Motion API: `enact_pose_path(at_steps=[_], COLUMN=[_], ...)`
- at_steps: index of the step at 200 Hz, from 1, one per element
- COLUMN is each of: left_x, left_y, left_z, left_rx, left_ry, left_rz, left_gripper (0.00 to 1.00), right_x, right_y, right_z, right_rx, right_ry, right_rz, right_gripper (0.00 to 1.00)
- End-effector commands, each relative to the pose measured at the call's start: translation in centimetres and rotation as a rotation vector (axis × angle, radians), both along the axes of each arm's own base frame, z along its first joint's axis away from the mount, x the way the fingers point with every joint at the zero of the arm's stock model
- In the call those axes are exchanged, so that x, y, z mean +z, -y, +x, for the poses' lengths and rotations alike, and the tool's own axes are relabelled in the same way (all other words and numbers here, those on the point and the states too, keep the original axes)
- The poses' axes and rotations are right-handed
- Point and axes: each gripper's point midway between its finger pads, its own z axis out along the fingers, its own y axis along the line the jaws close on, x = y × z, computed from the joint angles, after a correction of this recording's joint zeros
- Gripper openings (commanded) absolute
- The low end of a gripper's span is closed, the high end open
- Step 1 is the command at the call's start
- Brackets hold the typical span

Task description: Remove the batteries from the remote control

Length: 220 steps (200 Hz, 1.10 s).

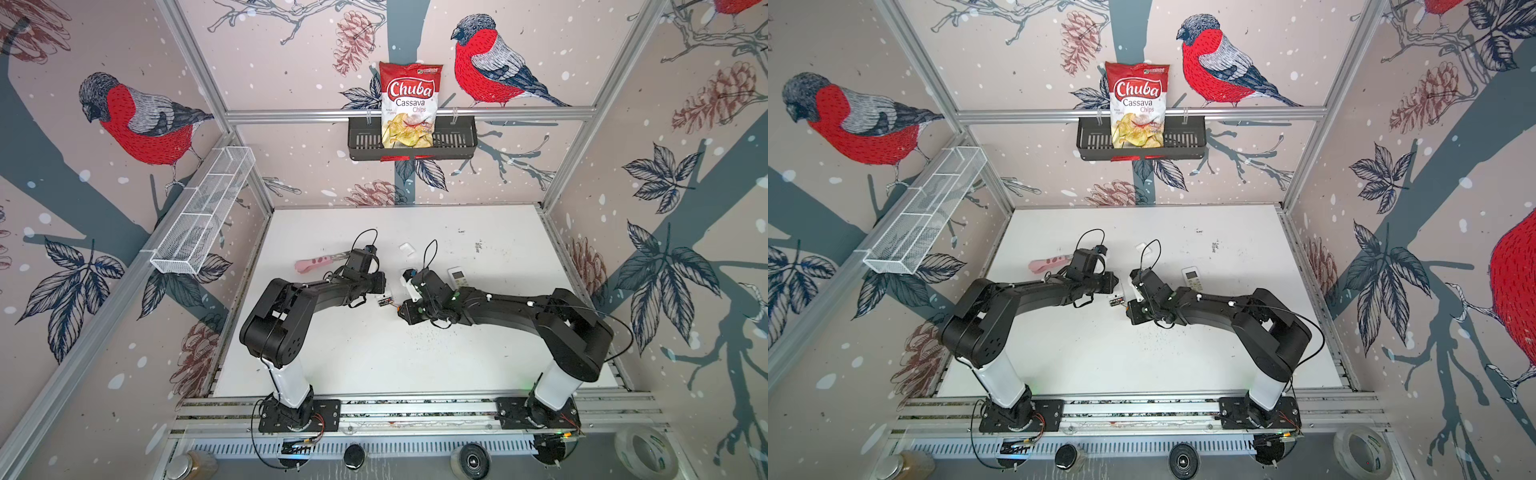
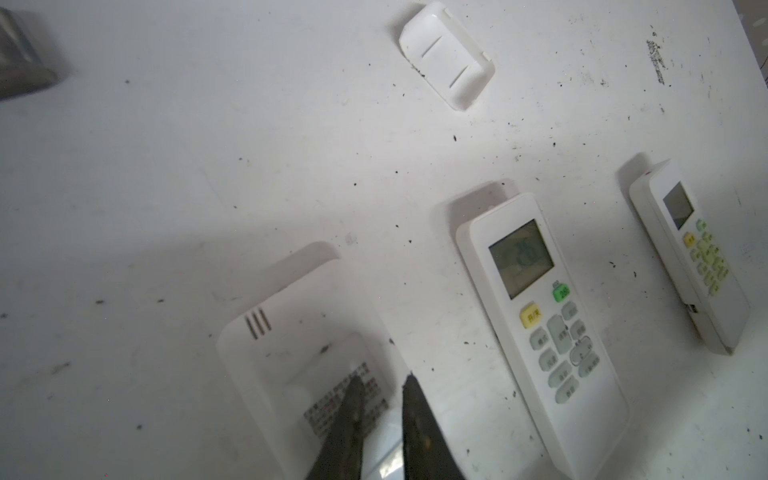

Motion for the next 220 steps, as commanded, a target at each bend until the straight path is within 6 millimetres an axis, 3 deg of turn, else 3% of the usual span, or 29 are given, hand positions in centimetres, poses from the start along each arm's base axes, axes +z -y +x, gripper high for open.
enact_pose_path(at_steps=[1, 44, 98, 162, 220], left_x=[-3.4, -3.6, -3.4, -3.6, -3.6], left_y=[-1.7, -1.5, -1.5, -1.6, -1.5], left_z=[-3.1, -3.1, -2.9, -2.9, -3.0], left_rx=[0.01, 0.008, 0.007, 0.006, 0.005], left_ry=[-0.162, -0.169, -0.165, -0.167, -0.17], left_rz=[0.083, 0.079, 0.081, 0.085, 0.083], left_gripper=[0.2, 0.2, 0.2, 0.19, 0.19], right_x=[-1.4, -0.6, 3.5, 2.5, 2.9], right_y=[0.9, 1.0, 1.5, 1.5, 0.2], right_z=[0.6, 0.8, 1.3, -0.8, -0.9], right_rx=[-0.072, -0.067, -0.035, 0.003, 0.019], right_ry=[0.014, 0.026, 0.043, -0.025, -0.017], right_rz=[-0.036, -0.045, -0.101, -0.09, -0.045], right_gripper=[0.0, 0.0, 0.0, 0.0, 0.0])
